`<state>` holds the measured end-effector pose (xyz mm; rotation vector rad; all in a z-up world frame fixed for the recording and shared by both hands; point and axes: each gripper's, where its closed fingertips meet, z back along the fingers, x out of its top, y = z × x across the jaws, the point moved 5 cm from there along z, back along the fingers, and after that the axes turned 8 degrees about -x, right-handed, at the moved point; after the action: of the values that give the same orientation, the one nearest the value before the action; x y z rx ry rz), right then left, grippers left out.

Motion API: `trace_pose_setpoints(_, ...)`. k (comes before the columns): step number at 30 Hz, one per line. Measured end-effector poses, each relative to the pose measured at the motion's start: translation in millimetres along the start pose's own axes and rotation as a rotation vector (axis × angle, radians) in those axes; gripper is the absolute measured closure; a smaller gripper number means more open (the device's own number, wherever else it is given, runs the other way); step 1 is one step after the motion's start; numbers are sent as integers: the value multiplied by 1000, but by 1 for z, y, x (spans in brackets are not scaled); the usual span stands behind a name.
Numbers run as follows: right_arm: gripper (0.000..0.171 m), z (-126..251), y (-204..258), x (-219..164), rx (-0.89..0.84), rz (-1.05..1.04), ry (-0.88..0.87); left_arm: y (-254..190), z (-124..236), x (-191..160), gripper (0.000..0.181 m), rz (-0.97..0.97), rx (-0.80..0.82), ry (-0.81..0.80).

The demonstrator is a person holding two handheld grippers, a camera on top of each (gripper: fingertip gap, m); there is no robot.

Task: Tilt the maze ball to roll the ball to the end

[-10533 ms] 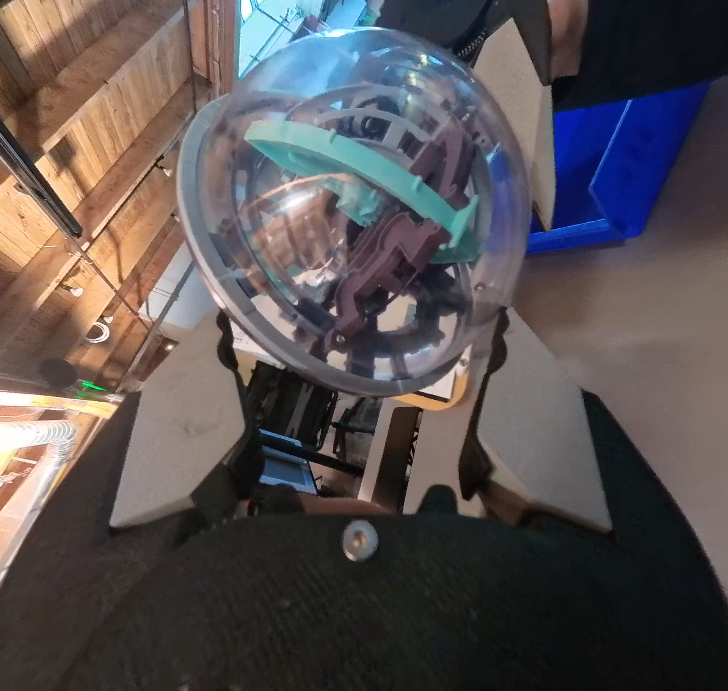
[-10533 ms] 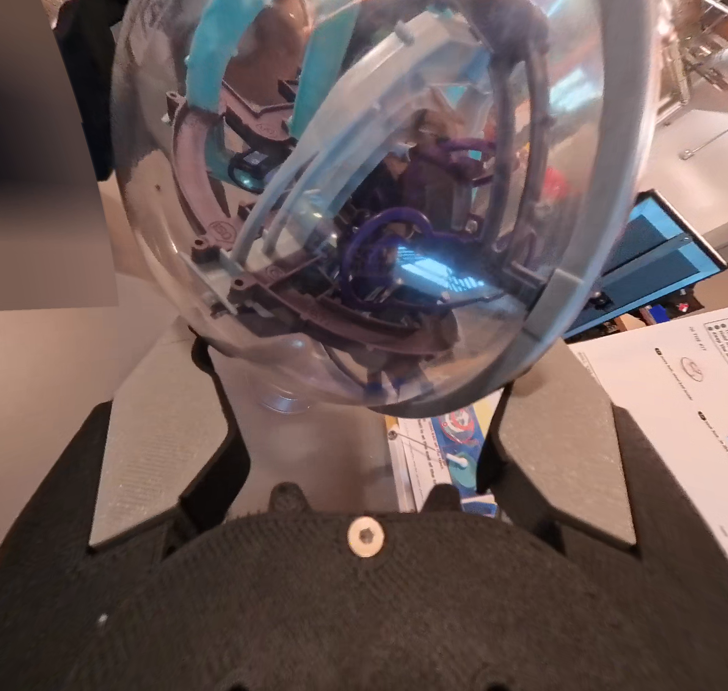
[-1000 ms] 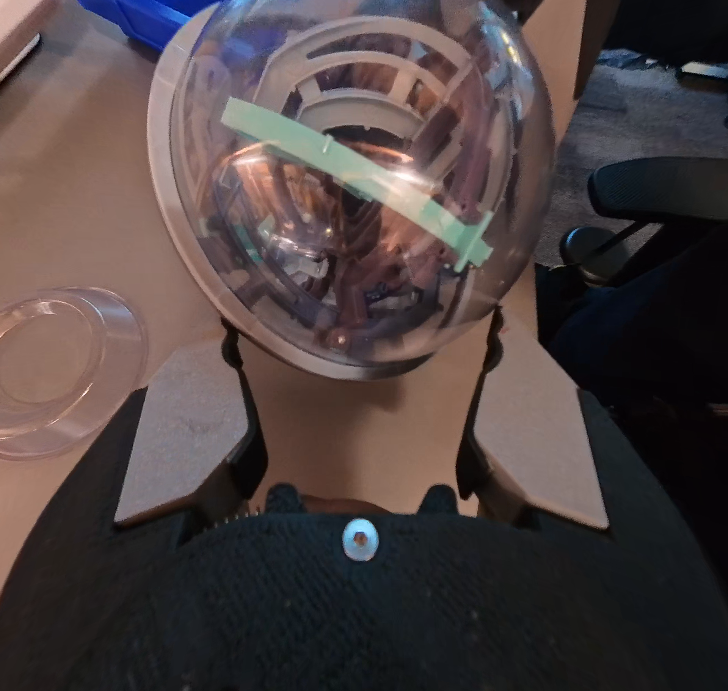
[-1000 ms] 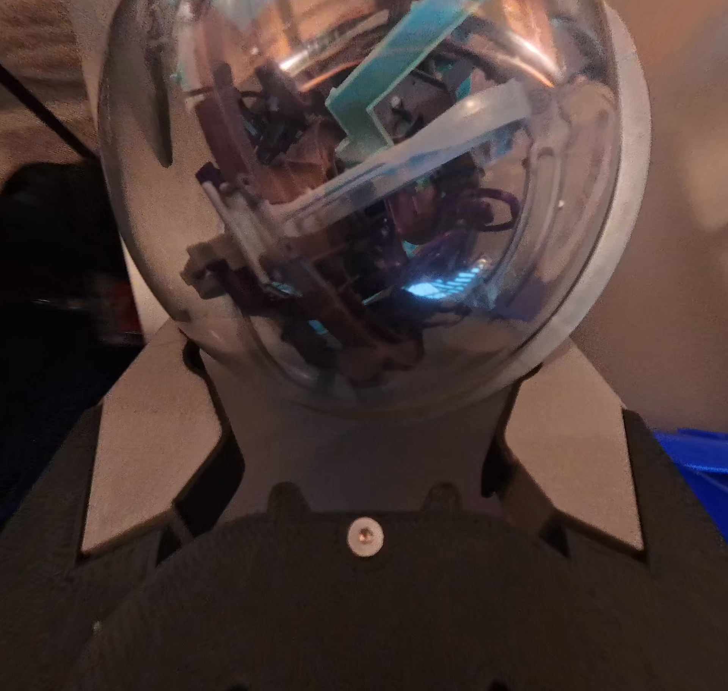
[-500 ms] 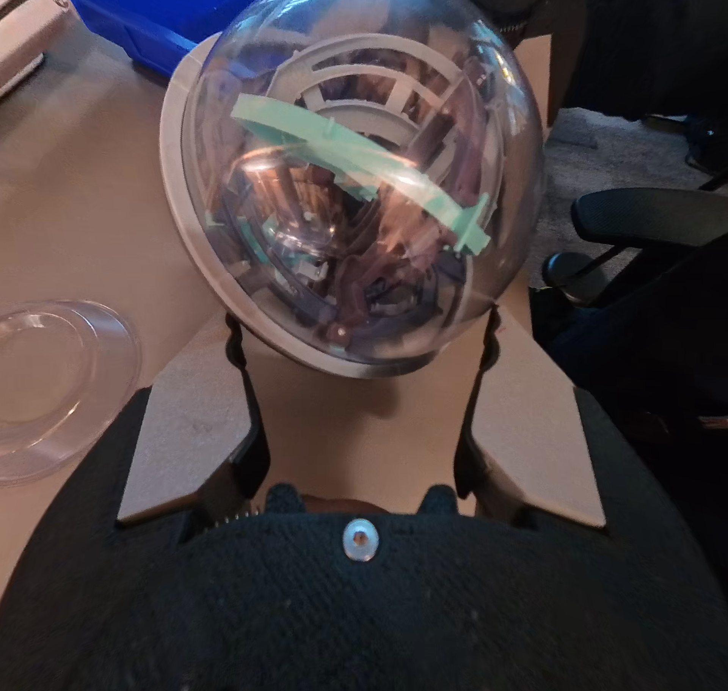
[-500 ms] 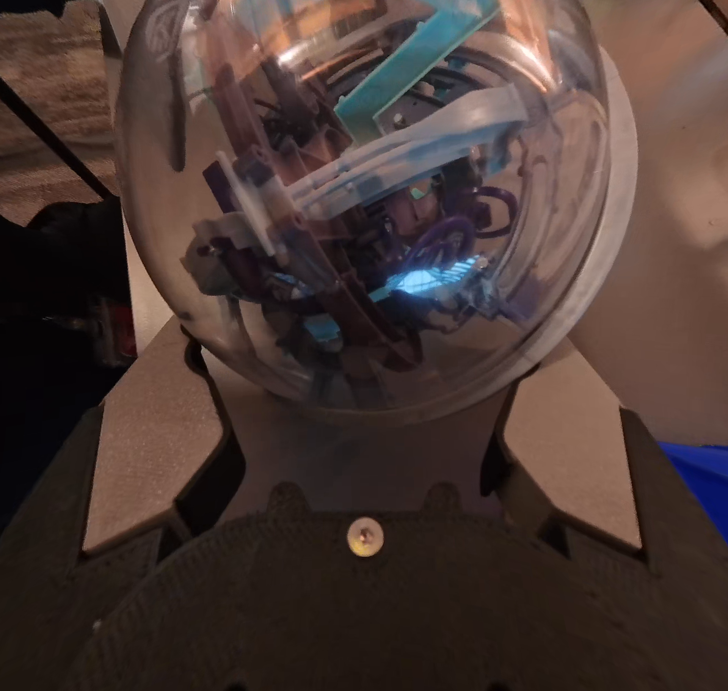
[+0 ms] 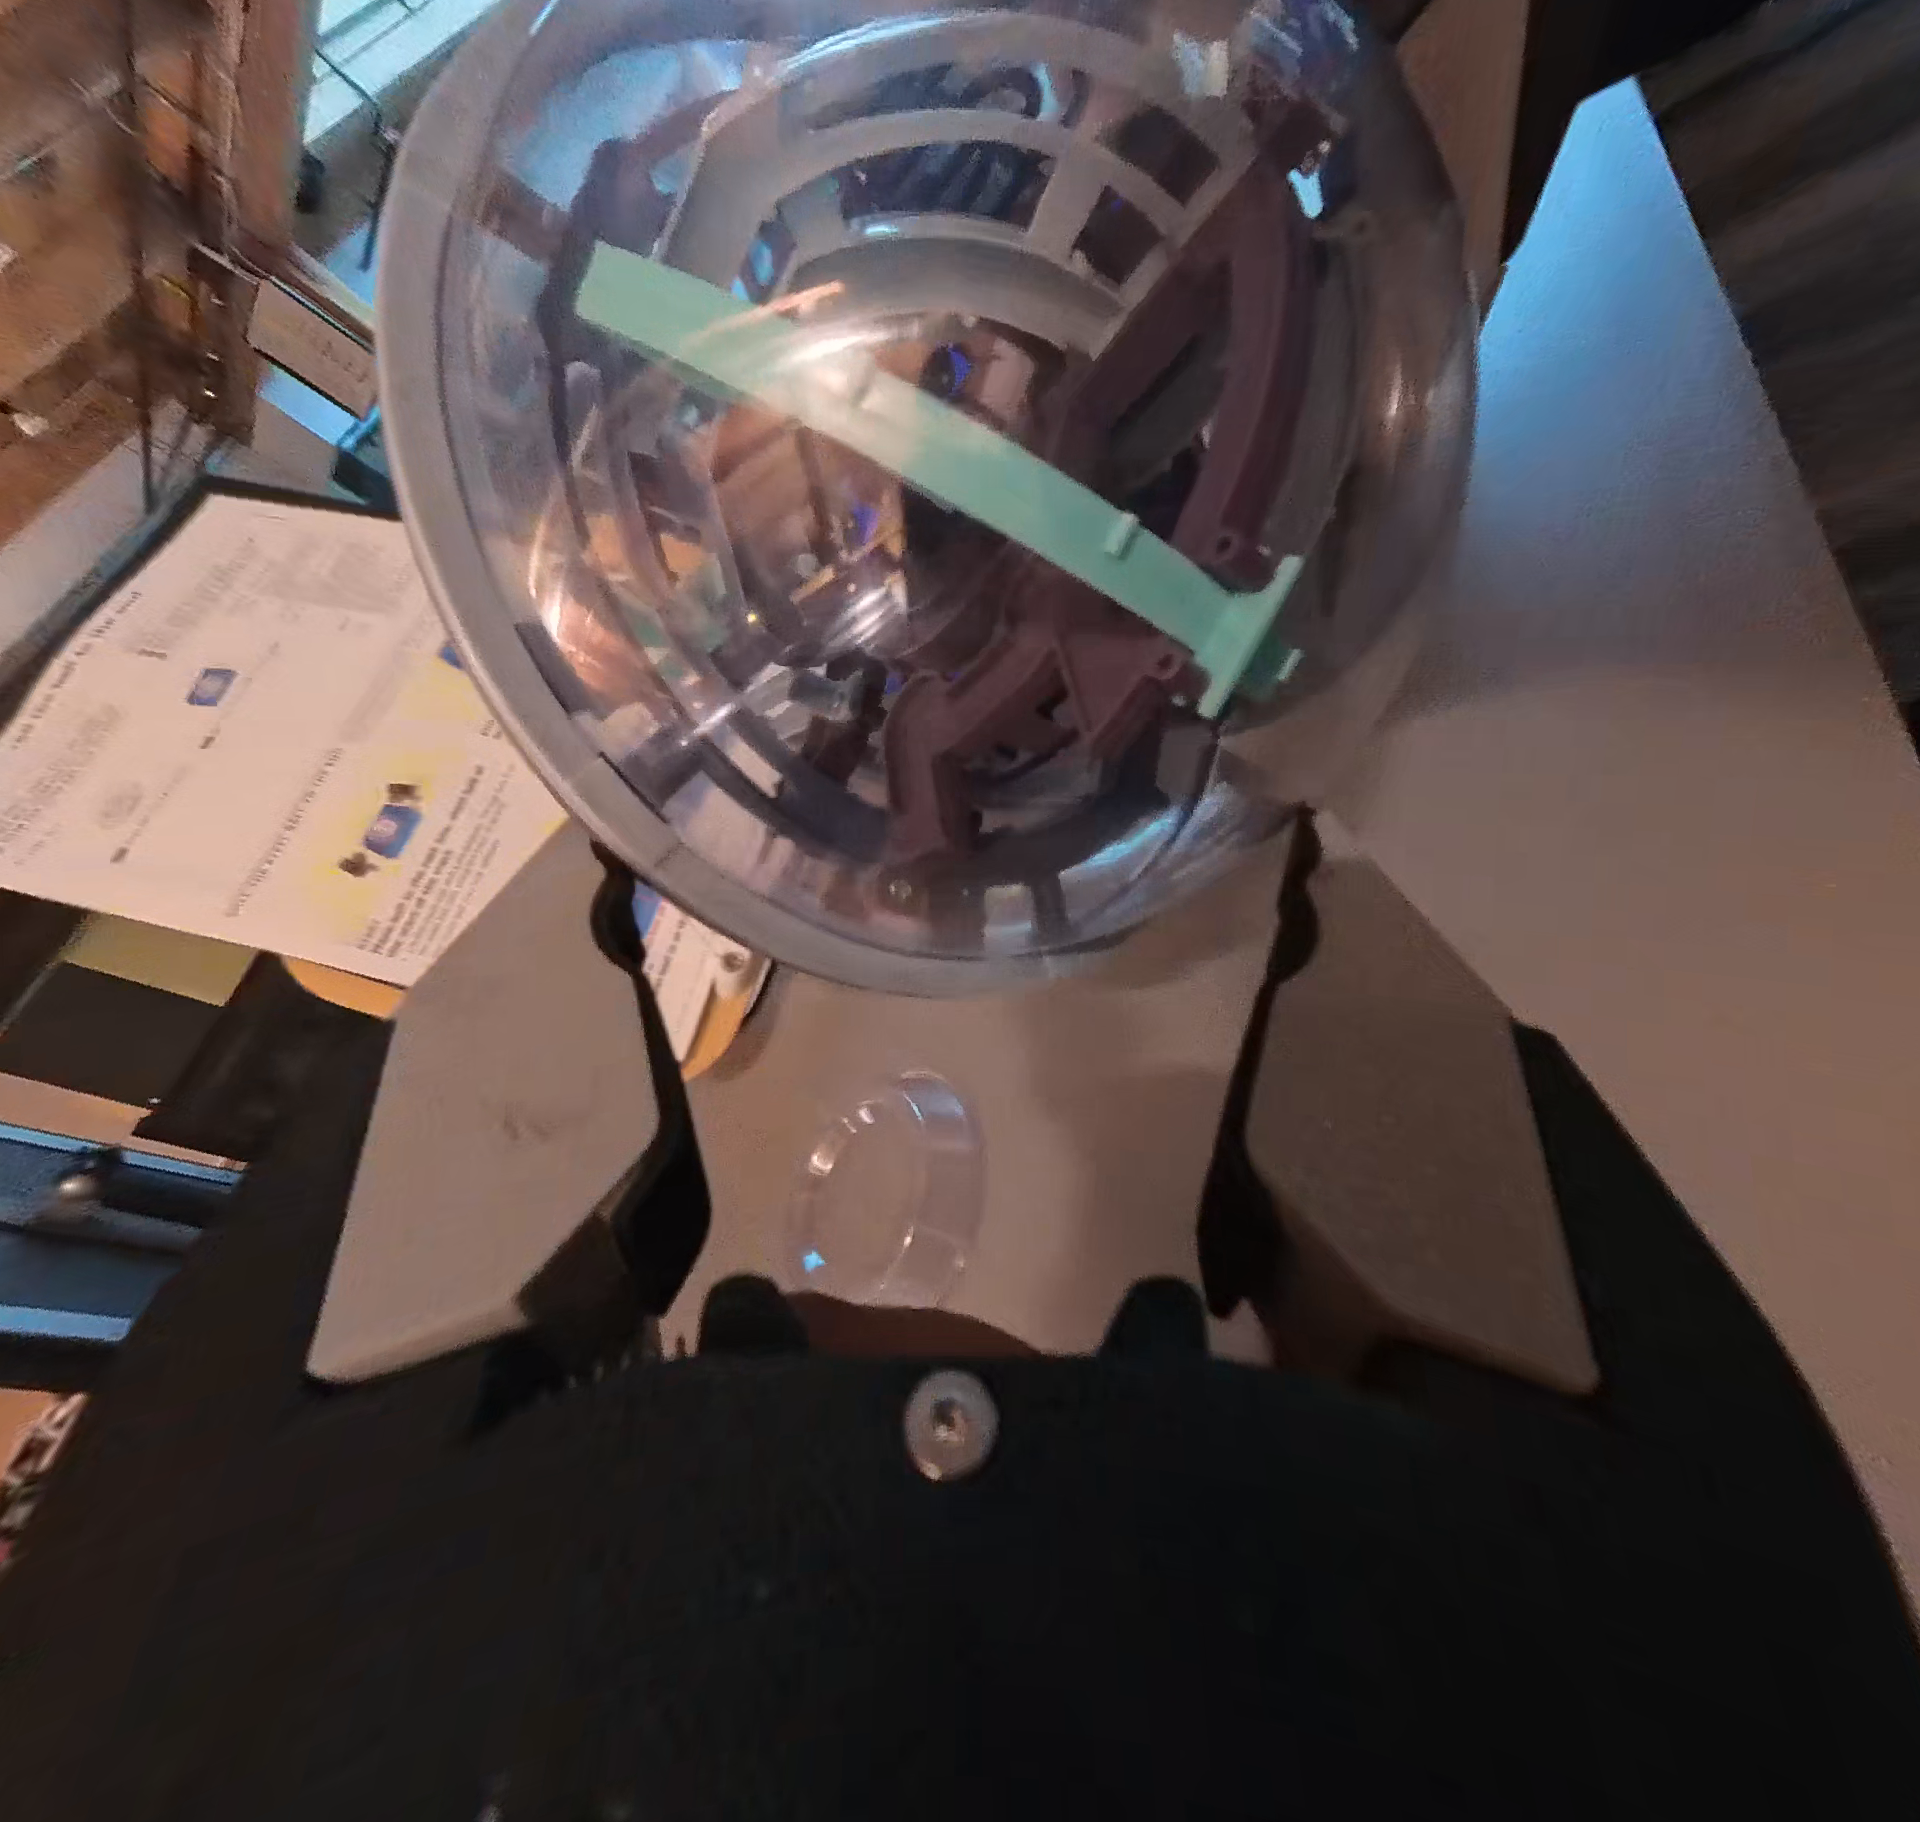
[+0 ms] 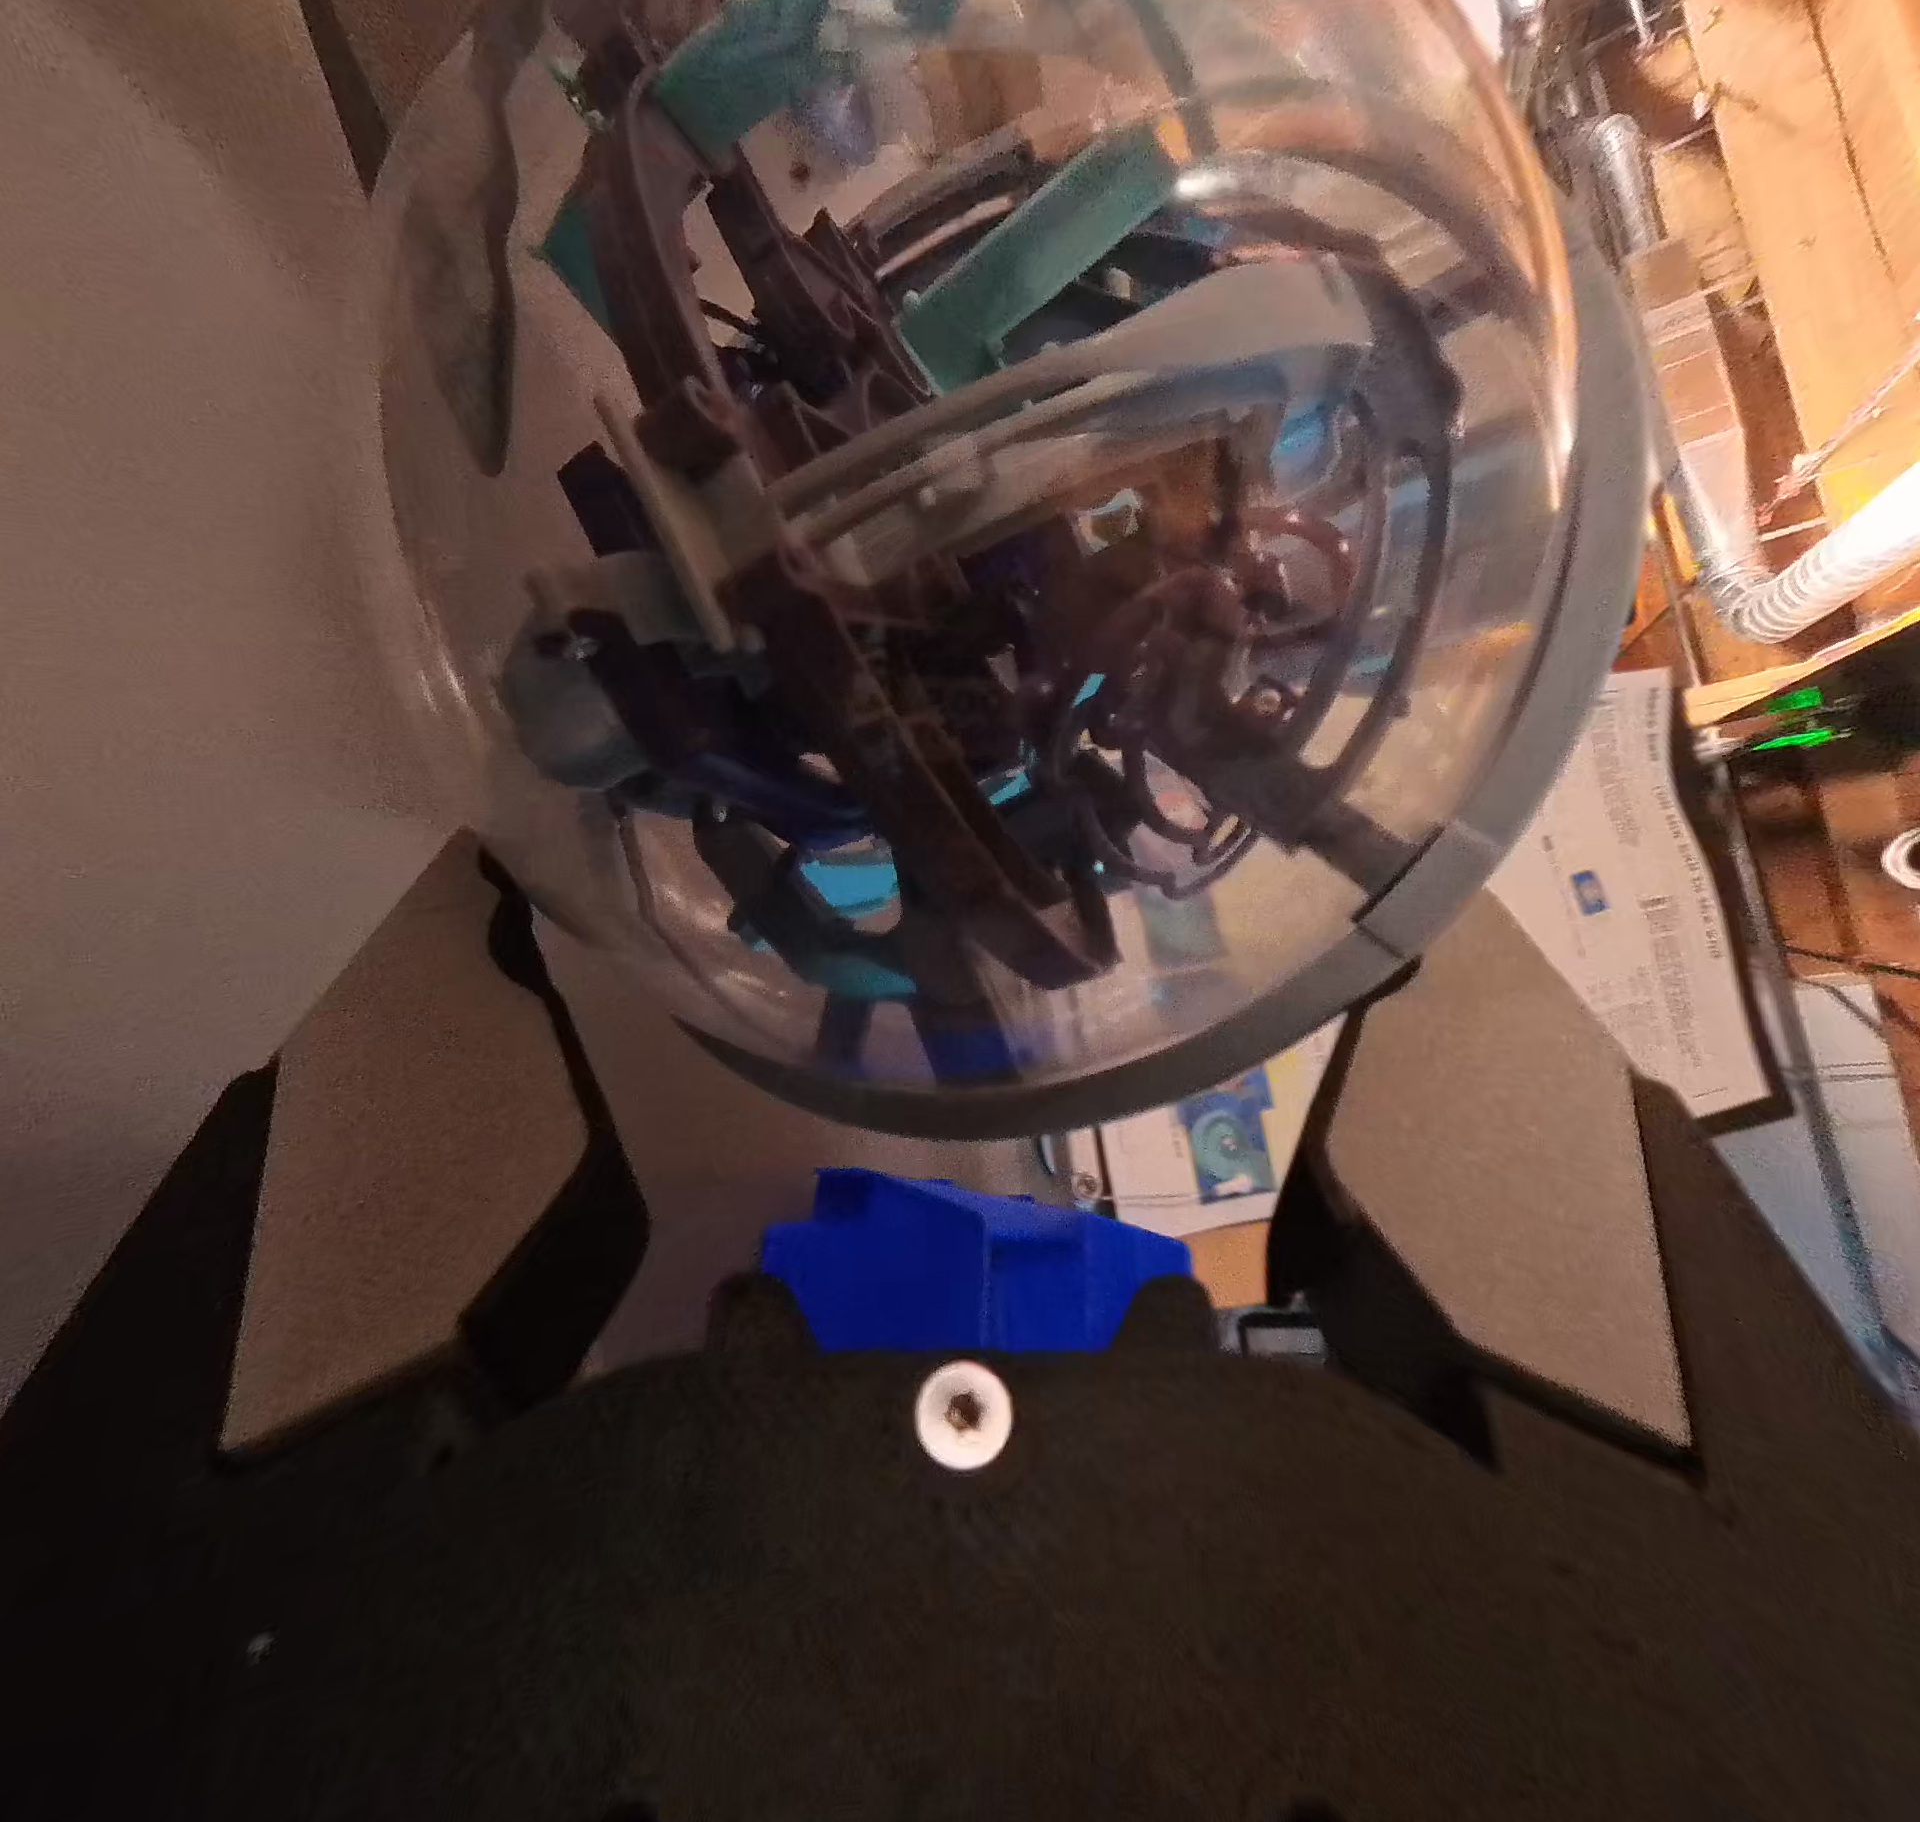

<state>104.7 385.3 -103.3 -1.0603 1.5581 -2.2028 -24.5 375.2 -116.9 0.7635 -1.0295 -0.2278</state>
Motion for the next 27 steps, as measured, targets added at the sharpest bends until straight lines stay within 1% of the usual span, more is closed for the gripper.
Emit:
trace_pose_setpoints(5, 16, 11, -34, 22, -90, 51, -25, 25, 16, 33, 60, -104, 47, -4)
trace_pose_setpoints(9, 16, 28, -68, 46, -177, 59, -69, 44, 39, 79, 59, -216, 96, -15)
trace_pose_setpoints(12, 16, 46, -87, 66, -227, 69, -107, 50, 56, 112, 58, -279, 126, -23)
trace_pose_setpoints(17, 16, 75, -98, 95, -320, 154, -147, 40, 78, 150, 58, -388, 210, -12)
trace_pose_setpoints(24, 16, 115, -99, 124, -414, 281, -157, 12, 97, 186, 58, -509, 338, -42)
trace_pose_setpoints(27, 17, 129, -90, 129, -389, 256, -149, -4, 100, 195, 58, -474, 323, -24)
